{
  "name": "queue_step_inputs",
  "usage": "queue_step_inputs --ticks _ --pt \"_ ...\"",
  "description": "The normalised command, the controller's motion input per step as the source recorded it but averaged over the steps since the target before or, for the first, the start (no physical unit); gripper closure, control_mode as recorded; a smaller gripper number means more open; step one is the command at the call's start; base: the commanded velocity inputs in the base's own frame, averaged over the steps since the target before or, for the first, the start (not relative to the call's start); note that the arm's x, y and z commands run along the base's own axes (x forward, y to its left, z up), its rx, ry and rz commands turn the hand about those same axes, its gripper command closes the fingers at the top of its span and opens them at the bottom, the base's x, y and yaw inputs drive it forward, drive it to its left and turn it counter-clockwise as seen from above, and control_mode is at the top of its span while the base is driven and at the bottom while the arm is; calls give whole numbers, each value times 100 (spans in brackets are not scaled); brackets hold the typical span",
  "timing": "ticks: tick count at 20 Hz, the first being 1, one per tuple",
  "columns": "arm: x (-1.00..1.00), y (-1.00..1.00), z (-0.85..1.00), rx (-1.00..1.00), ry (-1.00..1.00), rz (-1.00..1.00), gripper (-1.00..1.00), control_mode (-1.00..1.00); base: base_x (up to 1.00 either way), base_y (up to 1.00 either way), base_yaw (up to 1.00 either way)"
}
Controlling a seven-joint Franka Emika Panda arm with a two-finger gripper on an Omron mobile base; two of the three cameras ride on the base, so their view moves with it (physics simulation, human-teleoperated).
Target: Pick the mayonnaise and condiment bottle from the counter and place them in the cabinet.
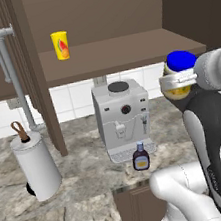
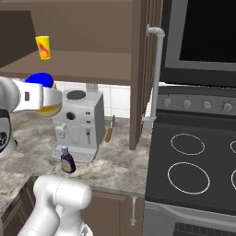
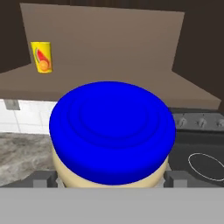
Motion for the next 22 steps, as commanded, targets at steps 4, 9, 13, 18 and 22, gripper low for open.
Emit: queue_step_inputs --ticks 4,9,13,18,22 --pt "17 -1 31 5 0 -6 100 -100 0 0 0" --pt "24 -3 33 5 0 -5 100 -100 0 0 0" --pt "21 0 24 4 0 -4 100 -100 0 0 0" --pt "29 0 8 3 0 -3 100 -100 0 0 0" --pt "40 0 0 2 0 -1 100 -100 0 0 0"
